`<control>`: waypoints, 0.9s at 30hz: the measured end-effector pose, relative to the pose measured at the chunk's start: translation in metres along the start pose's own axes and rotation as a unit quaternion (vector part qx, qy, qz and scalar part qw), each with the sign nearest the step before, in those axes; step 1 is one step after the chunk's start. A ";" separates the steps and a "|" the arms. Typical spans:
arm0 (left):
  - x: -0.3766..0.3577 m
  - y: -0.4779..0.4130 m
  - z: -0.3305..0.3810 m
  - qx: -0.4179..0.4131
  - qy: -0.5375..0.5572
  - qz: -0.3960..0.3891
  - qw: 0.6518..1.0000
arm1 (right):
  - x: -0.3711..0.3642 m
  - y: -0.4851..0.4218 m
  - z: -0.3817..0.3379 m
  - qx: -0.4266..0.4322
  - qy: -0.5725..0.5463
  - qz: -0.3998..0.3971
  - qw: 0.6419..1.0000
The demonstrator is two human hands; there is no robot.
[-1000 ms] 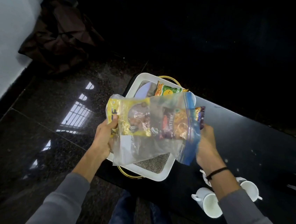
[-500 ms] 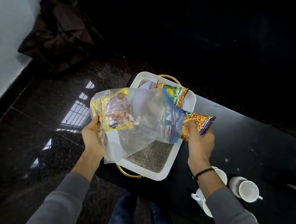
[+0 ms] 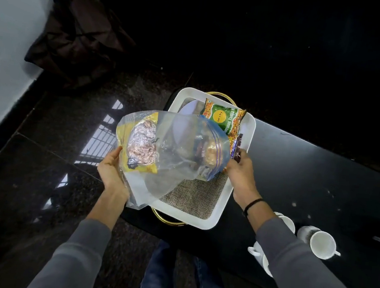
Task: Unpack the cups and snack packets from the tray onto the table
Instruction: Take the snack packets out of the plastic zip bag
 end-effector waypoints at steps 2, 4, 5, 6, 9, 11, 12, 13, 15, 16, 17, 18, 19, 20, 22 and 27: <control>0.000 0.000 -0.001 0.001 -0.001 0.007 1.000 | 0.001 -0.005 0.007 -0.017 0.036 -0.023 0.999; 0.000 -0.001 -0.001 -0.002 0.001 0.011 1.000 | 0.004 -0.007 0.014 -0.029 0.075 -0.012 0.997; 0.001 -0.001 0.000 -0.004 0.001 0.012 1.000 | 0.006 -0.008 0.016 -0.030 0.092 0.001 0.995; 0.002 -0.001 0.001 -0.004 0.001 0.010 1.000 | 0.008 -0.008 0.017 -0.028 0.101 0.017 0.994; 0.005 0.000 0.004 0.003 -0.003 0.001 1.000 | 0.009 -0.008 0.016 -0.040 0.062 0.051 0.996; 0.006 0.003 0.007 0.004 -0.003 -0.006 1.000 | 0.009 -0.005 0.015 -0.059 0.038 0.035 0.997; 0.006 0.004 0.009 0.005 -0.003 -0.010 1.000 | 0.008 -0.003 0.016 -0.064 0.056 0.017 0.996; 0.006 0.007 0.011 0.006 -0.003 -0.012 1.000 | 0.008 -0.001 0.017 -0.066 0.090 -0.005 0.994; 0.005 0.011 0.016 0.001 -0.004 -0.010 1.000 | 0.010 0.005 0.014 -0.041 0.175 -0.035 0.983; 0.005 0.013 0.019 -0.003 -0.004 -0.007 1.000 | 0.013 0.008 0.011 -0.017 0.210 -0.033 0.977; 0.005 0.016 0.021 -0.006 -0.005 -0.007 1.000 | 0.016 0.010 0.008 0.009 0.232 -0.019 0.973; 0.005 0.019 0.024 -0.007 -0.006 -0.008 1.000 | 0.019 0.014 0.004 0.033 0.237 -0.001 0.971; 0.005 0.022 0.027 -0.008 -0.006 -0.009 1.000 | 0.022 0.018 -0.002 0.049 0.228 0.015 0.972; 0.005 0.026 0.030 -0.011 -0.005 -0.007 1.000 | 0.024 0.022 -0.007 0.059 0.216 0.025 0.974; 0.008 0.032 0.035 -0.019 -0.002 -0.002 1.000 | 0.028 0.028 -0.016 0.076 0.182 0.009 0.980; 0.013 0.051 0.046 -0.015 -0.020 -0.029 0.999 | 0.024 0.056 -0.052 0.113 0.008 -0.148 0.983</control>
Point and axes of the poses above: each hand's wrist, its own y-axis away from the middle knuckle, its own x-axis out of the back of the hand, z = x × y, the point moved 2 cm from there along -y, towards the middle knuckle, and after that the axes turned 7 degrees about z, right-handed, at the moved point
